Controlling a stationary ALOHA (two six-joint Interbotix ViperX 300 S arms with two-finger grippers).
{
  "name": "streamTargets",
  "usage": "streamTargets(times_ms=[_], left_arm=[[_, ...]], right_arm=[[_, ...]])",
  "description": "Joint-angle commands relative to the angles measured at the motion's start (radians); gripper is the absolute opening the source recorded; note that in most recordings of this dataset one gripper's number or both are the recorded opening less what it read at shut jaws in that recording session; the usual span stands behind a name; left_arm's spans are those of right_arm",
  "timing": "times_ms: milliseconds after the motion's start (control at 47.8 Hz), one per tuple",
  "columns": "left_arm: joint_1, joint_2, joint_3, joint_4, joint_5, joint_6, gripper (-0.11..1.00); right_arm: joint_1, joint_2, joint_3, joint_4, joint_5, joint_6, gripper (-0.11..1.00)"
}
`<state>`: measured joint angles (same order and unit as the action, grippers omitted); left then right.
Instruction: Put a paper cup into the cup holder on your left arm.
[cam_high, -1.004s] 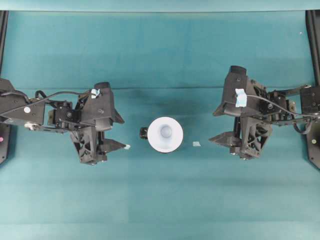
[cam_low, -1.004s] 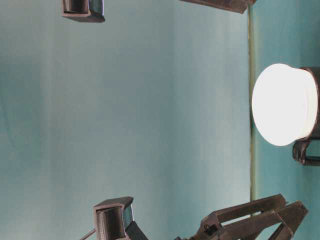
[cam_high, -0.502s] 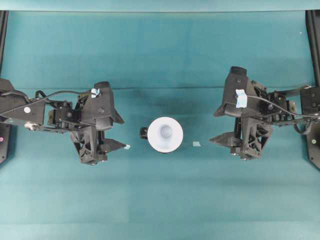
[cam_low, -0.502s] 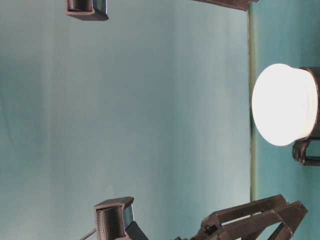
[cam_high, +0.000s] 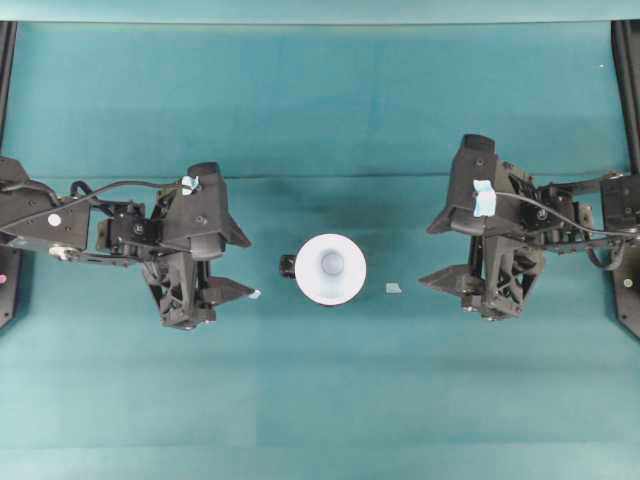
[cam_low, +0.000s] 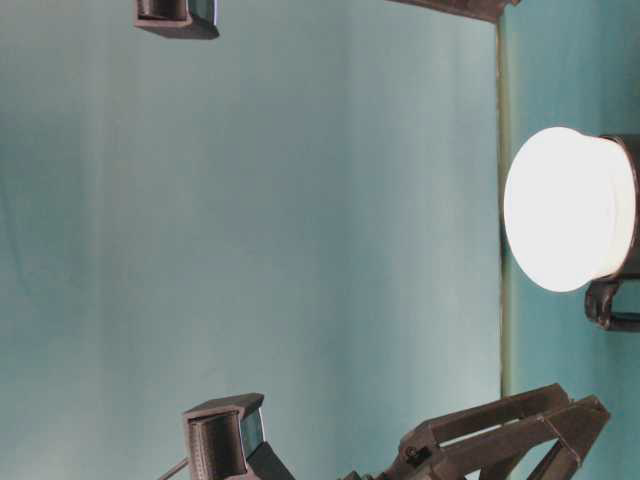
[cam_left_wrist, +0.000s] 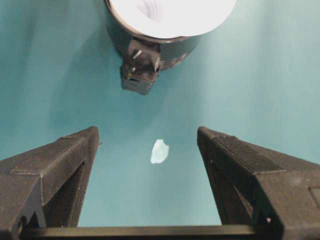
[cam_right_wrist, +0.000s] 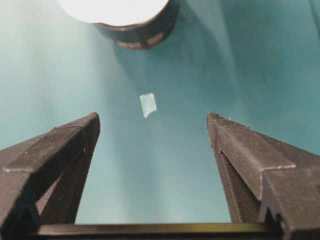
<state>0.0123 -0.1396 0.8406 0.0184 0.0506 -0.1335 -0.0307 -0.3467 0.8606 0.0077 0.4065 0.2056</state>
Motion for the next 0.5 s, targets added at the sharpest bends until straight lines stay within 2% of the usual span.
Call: streamTargets(times_ms=[0, 481], left_arm=[[-0.003, 0.0, -0.014, 0.003, -0.008, -0.002, 0.85], [-0.003, 0.0, -0.012, 0.002, -0.008, -0.002, 0.85]], right_arm=[[0.002, -0.006, -0.008, 0.0, -0.009, 0.002, 0.88], [0.002, -0.005, -0.008, 0.0, -0.017, 0.002, 0.88]])
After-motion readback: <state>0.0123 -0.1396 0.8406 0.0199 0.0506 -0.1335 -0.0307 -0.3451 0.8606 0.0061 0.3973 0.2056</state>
